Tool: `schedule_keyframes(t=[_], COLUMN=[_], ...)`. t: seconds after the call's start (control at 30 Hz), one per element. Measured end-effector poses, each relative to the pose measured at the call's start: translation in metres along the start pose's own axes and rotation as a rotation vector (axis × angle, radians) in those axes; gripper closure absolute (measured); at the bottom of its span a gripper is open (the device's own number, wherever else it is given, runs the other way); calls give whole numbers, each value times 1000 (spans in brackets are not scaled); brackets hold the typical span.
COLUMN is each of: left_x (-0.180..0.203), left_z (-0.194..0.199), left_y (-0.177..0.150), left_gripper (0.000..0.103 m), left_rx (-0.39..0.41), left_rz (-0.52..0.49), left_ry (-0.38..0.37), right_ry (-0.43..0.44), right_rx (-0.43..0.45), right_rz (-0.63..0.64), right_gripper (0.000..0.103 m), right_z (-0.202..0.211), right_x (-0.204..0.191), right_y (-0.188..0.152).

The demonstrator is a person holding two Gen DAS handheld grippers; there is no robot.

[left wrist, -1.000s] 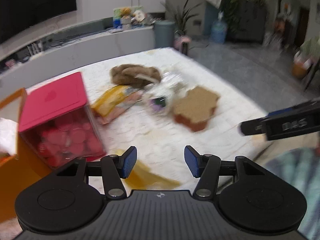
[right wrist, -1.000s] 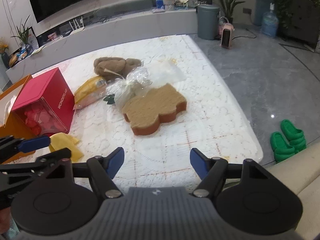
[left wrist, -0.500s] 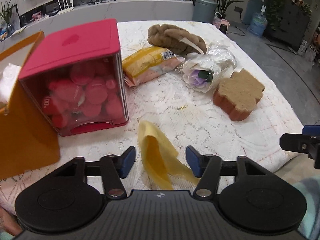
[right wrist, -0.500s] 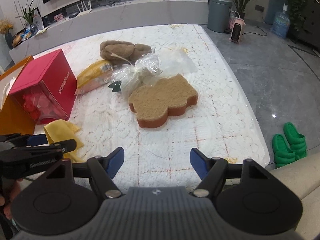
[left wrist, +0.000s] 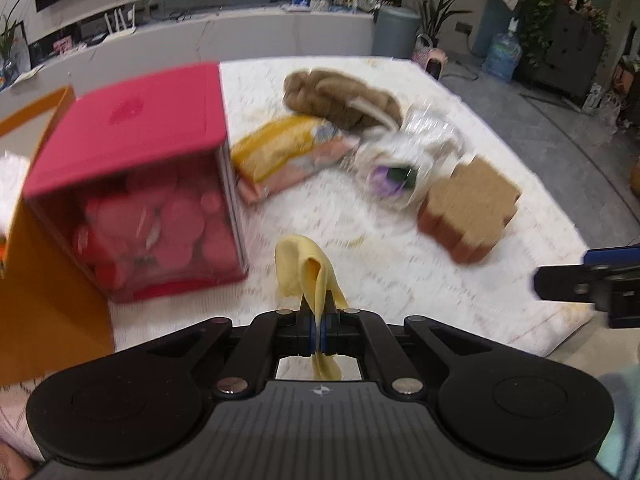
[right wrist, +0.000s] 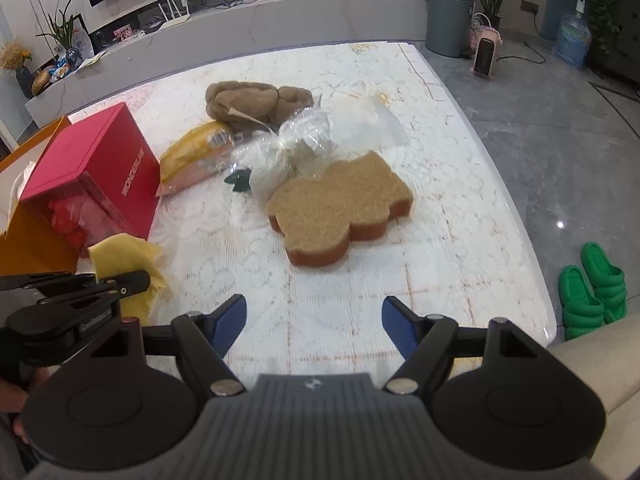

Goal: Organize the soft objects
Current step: 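Grasp the yellow cloth with the left tool while the right tool grasps the brown coir sponge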

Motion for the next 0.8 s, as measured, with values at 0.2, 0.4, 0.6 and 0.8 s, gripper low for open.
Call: schedule_keyframes(t=[0.2, 0.4, 0.6, 0.8], left_x=[5, 8, 7, 11], left_z=[3, -6, -15, -18], left_y=[20, 28, 27, 24], left_gripper=[101, 101, 101, 101], left_rx=[43, 56, 47, 34], left_rz=[-10, -31, -32, -25], left_ry=[-20, -19, -18, -18], right_ry=[-22, -68, -108, -104], right_rx=[-12, -49, -71, -97], right_rz=[-82, -146, -155, -184], right_gripper=[15, 20, 23, 41], right_z=[-27, -64, -87, -99], right_x=[5, 1, 0, 5], right_y=[20, 25, 27, 25])
Point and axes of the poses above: each gripper's, at about its wrist camera, not at the fingertips, and z roughly against the way its jaws point, x to its right, y to its top, the point moved 3 cm from there along -z, roughly the way its jaws point, and after that the axes turned 6 degrees about x, right-handed, at the moved point
